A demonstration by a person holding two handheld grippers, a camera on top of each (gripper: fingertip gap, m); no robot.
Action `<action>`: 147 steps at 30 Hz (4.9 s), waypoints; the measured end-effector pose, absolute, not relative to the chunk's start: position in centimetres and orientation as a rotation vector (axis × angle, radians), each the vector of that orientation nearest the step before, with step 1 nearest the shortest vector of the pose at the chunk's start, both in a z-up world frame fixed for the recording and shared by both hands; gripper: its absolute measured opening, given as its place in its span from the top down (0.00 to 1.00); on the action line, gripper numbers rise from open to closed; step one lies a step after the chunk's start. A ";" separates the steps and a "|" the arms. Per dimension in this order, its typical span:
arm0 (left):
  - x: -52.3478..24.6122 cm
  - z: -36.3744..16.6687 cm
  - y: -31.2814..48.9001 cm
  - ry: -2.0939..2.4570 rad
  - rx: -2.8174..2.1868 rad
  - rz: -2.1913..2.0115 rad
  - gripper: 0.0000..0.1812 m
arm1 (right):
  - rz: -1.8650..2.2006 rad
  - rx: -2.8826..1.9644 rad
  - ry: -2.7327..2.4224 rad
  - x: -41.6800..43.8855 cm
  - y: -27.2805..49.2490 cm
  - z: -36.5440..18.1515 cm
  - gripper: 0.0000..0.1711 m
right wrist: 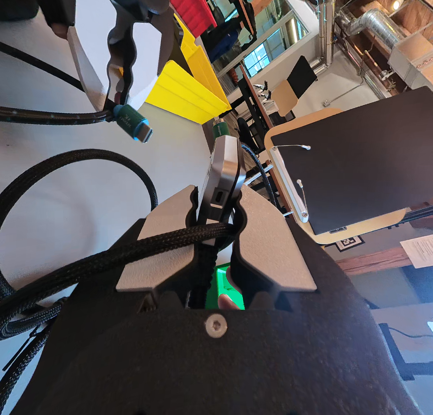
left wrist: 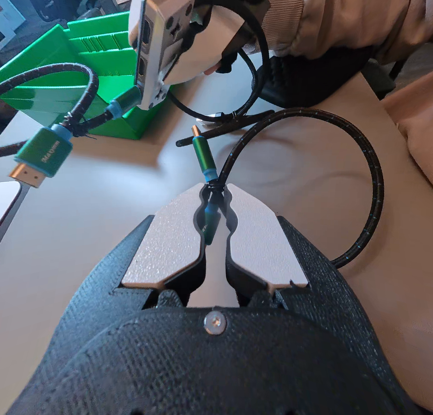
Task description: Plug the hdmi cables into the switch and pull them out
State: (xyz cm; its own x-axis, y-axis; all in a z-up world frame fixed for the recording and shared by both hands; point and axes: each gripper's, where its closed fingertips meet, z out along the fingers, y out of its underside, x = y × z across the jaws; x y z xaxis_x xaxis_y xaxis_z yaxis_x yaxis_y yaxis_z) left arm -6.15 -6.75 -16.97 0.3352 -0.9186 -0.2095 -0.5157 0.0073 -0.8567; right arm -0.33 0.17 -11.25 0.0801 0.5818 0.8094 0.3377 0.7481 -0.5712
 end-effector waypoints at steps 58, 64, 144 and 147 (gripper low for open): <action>-10.9 -18.2 -7.9 1.603 -2.059 -0.543 0.84 | 0.351 -0.837 -1.401 1.5 1.8 -9.5 0.84; -12.8 -23.4 -12.1 1.739 -2.222 -0.272 0.84 | 0.362 -0.843 -1.398 1.3 1.7 -9.5 0.84; -11.3 -24.8 2.6 1.219 -2.333 -0.317 0.91 | 0.351 -0.777 -1.363 -1.7 6.6 -0.3 0.84; -11.6 -23.5 3.6 1.149 -2.299 -0.292 0.92 | 0.343 -0.770 -1.368 -1.3 6.5 0.0 0.84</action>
